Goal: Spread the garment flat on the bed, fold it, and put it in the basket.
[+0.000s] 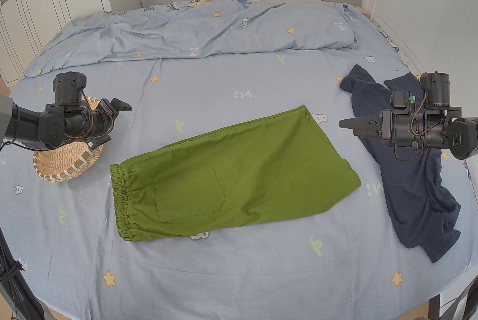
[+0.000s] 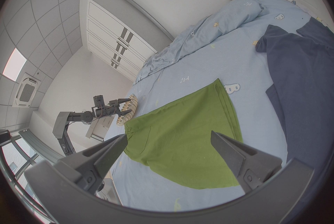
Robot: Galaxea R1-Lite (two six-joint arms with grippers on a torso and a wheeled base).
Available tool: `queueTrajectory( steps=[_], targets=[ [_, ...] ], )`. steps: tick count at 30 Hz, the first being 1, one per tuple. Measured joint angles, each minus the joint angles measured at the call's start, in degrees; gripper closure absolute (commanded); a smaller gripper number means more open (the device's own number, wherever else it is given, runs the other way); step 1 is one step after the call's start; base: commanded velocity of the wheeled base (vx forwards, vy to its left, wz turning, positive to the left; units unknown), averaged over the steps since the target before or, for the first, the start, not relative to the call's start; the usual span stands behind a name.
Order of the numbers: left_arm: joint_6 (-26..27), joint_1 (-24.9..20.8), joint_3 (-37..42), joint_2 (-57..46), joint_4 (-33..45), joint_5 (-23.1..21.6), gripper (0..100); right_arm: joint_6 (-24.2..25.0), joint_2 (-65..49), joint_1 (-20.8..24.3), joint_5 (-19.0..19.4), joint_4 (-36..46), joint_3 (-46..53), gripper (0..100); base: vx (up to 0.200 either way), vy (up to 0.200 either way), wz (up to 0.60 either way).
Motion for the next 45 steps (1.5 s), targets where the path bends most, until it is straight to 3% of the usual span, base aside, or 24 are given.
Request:
queueTrajectory(
  steps=[12,23,29,39,45],
  targets=[
    [-0.5,-0.8,4.3,-6.6,0.1,-0.5,0,0.0,0.0,0.0,0.0,0.0,0.0,0,0.000,0.000,0.00],
    [-1.6,-10.3,16.5,-19.2,0.8,-2.3,0,0.0,-0.3,0.2,0.0,0.0,0.3,0,0.000,0.000,0.00],
    [-2.1,-14.7,19.8,-20.2,0.8,-2.9,0,0.0,-0.3,0.4,0.0,0.0,0.4,0,0.000,0.000,0.00],
    [-1.8,-15.3,20.1,-14.7,0.4,-2.9,0,-0.1,0.1,0.4,0.0,-0.1,0.2,0,0.000,0.000,0.00],
    [-1.6,-12.9,19.1,-10.9,-1.8,-2.8,0,0.0,0.5,0.2,0.0,-0.8,0.1,0,0.000,0.000,0.00]
  ],
)
